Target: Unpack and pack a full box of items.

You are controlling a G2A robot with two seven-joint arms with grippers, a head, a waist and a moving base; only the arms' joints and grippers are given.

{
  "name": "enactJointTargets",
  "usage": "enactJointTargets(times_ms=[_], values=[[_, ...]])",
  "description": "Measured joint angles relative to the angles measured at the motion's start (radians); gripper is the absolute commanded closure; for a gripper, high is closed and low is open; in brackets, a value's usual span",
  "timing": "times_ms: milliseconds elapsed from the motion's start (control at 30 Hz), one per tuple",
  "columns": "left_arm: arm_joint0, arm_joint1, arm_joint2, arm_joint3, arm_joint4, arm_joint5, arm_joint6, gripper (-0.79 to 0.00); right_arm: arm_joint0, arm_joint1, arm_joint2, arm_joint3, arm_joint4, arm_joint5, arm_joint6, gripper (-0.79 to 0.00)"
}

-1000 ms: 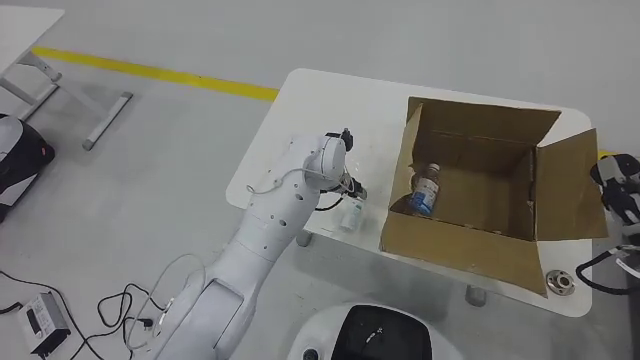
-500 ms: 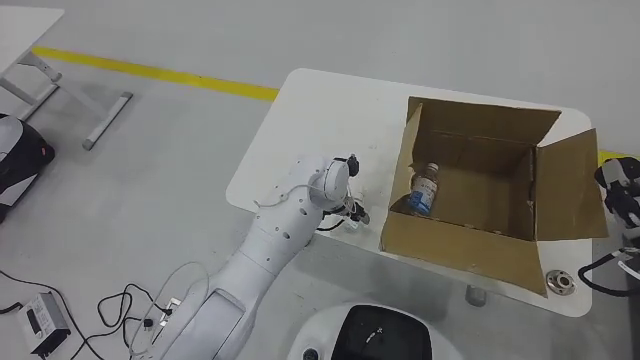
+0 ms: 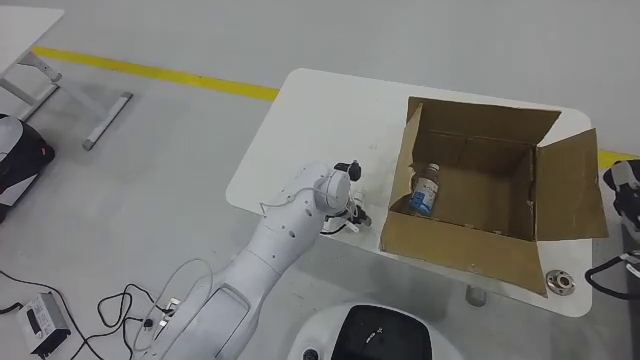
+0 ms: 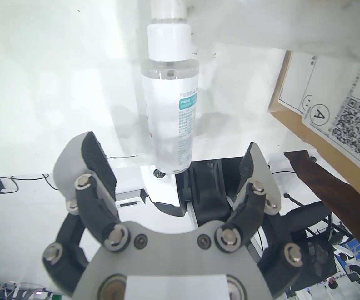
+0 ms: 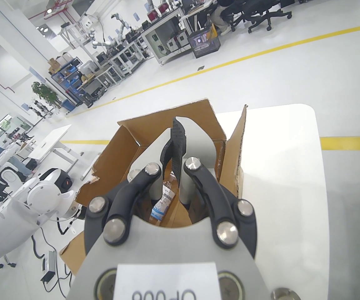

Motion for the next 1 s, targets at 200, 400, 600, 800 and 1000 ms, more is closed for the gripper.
enactJointTargets(times_ms=[200, 400, 600, 800, 1000], values=[[-0.016, -0.006, 0.021, 0.034, -0.006, 0.003, 0.01, -0.785, 0.002, 0.0, -0.002, -0.002, -0.005, 0.002, 0.001, 0.0], [-0.02, -0.008, 0.031, 0.04, -0.017, 0.012, 0.007, -0.77, 0.009, 0.0, -0.006, 0.0, -0.007, 0.005, -0.002, 0.0], [-0.026, -0.009, 0.046, 0.053, -0.008, 0.009, 0.019, -0.77, 0.01, 0.0, -0.007, 0.003, -0.006, 0.009, -0.003, 0.0], [-0.031, -0.012, 0.063, 0.067, 0.006, 0.012, 0.024, -0.714, 0.007, 0.001, 0.0, 0.003, -0.002, 0.014, -0.003, 0.0], [-0.036, -0.015, 0.072, 0.076, -0.004, 0.007, 0.027, -0.625, -0.002, 0.002, 0.004, -0.006, -0.006, 0.006, -0.002, 0.0]])
